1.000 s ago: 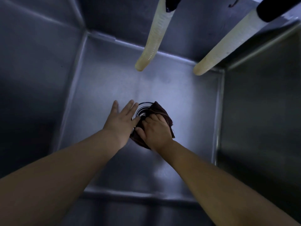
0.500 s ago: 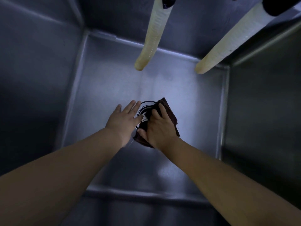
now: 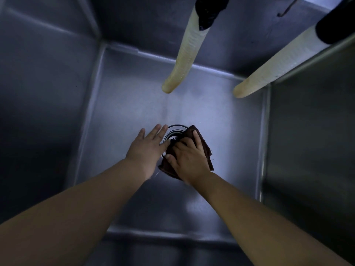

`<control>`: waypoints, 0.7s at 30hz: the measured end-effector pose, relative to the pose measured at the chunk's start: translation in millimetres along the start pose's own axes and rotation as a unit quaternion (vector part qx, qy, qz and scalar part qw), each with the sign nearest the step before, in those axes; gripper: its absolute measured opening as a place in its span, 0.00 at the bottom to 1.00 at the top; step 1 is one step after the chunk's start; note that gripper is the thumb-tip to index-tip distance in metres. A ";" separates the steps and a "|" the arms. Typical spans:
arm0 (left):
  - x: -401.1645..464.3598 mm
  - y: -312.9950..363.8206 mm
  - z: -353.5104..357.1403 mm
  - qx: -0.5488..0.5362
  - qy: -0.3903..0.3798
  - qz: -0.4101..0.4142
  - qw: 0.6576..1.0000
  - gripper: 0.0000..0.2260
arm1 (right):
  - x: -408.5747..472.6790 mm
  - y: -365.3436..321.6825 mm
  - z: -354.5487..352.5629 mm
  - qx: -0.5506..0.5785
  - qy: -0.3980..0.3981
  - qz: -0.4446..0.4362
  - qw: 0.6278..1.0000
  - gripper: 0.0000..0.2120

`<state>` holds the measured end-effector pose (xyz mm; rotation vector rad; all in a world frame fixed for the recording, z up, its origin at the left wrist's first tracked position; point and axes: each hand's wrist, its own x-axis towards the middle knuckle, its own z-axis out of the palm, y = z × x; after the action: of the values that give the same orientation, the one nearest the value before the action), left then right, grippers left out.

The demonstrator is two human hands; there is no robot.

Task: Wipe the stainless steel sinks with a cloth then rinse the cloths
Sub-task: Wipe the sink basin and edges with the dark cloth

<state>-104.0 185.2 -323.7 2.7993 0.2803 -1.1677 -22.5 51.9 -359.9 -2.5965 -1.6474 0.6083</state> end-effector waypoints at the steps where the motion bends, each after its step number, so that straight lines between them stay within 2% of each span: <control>1: 0.1 0.5 0.1 0.001 -0.002 0.000 1.000 0.47 | 0.2 -1.5 0.9 -0.004 -0.001 0.002 1.000 0.26; 6: -0.4 3.2 -0.8 -0.011 0.006 0.002 1.000 0.40 | 4.1 -6.2 2.3 -0.022 -0.022 0.018 0.999 0.30; 9: -0.7 5.4 -2.5 -0.024 0.011 -0.001 1.000 0.36 | 4.9 -0.8 0.4 -0.024 -0.038 -0.005 0.999 0.33; 14: -1.7 6.7 -1.7 -0.002 0.009 -0.006 1.000 0.43 | -0.1 13.5 -8.3 -0.027 -0.043 -0.061 0.997 0.28; 18: -0.8 5.9 -0.2 -0.010 0.010 -0.006 1.000 0.45 | 0.6 24.9 -19.4 -0.116 -0.067 -0.125 0.983 0.29; 21: 0.1 5.5 0.8 -0.015 0.011 -0.007 1.000 0.45 | 1.5 28.2 -24.6 -0.143 -0.080 -0.146 0.976 0.31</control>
<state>-103.5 179.7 -324.3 2.7904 0.3183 -1.1273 10.6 45.4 -343.5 -2.4551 -2.2690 0.6162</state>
